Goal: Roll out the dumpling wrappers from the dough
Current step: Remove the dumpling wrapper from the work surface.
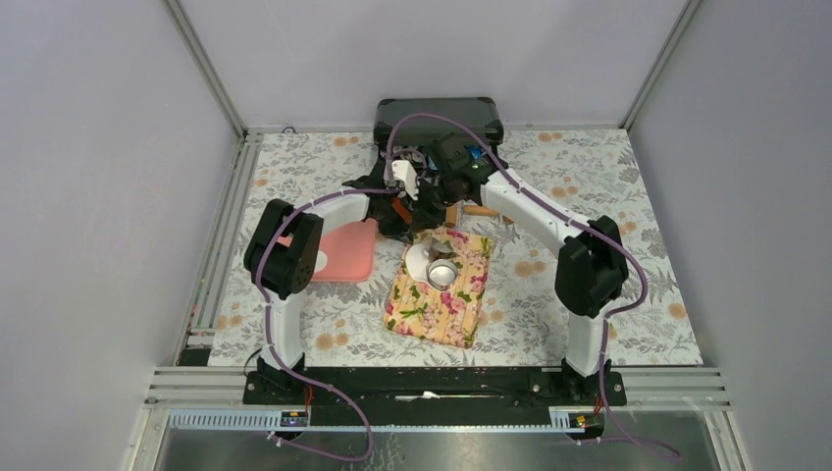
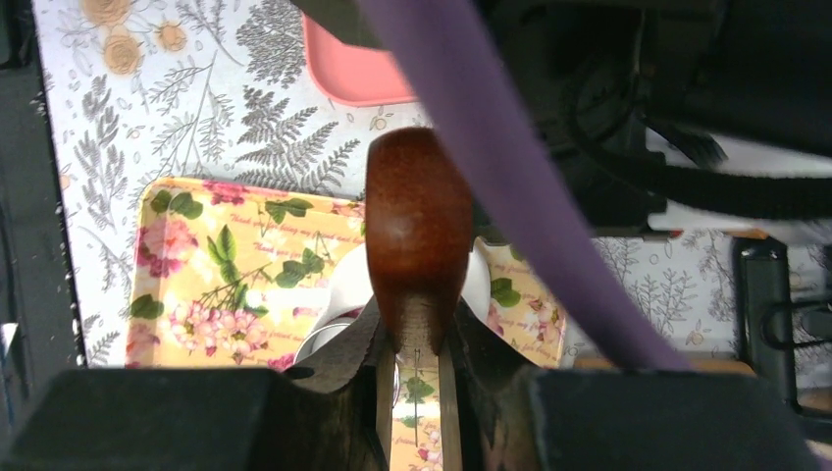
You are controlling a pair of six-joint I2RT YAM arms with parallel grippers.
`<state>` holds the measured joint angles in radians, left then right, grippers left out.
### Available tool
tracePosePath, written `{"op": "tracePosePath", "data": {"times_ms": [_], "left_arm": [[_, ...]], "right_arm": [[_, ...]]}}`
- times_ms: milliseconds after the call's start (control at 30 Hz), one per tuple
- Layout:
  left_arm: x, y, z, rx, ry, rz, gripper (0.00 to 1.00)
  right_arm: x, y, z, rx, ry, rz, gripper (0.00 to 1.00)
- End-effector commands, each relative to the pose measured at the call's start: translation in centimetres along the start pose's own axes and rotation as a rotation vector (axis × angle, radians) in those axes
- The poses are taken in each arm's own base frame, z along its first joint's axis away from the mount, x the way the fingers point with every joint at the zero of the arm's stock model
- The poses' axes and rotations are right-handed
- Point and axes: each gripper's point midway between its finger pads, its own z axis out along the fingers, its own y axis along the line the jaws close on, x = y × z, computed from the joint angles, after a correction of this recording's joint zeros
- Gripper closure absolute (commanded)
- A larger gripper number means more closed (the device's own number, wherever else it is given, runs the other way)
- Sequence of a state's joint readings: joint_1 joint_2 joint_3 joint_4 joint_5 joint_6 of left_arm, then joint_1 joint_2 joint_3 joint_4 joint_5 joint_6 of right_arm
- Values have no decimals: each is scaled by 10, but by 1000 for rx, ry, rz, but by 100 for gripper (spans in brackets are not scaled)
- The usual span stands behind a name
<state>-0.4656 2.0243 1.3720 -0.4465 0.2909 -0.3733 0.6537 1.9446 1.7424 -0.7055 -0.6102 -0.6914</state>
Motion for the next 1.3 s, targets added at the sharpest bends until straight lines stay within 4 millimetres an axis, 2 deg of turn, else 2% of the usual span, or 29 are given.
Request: {"op": "tracePosePath", "data": {"times_ms": [0, 233, 467, 667, 1067, 1267], "left_arm": [[12, 12, -1, 22, 33, -67, 100], [6, 4, -11, 128, 1, -87, 100], [10, -2, -8, 169, 18, -95, 100], [12, -1, -5, 172, 29, -108, 100], [13, 2, -2, 163, 37, -122, 100], [13, 3, -1, 163, 35, -124, 100]], "right_arm": [[-31, -19, -15, 190, -110, -47, 100], [-29, -33, -18, 328, -190, -3, 100], [-42, -32, -17, 295, -219, 12, 100], [-50, -7, -9, 159, -206, -11, 100], [-60, 45, 10, 6, -154, -119, 100], [-55, 50, 17, 52, -89, -203, 100]]}}
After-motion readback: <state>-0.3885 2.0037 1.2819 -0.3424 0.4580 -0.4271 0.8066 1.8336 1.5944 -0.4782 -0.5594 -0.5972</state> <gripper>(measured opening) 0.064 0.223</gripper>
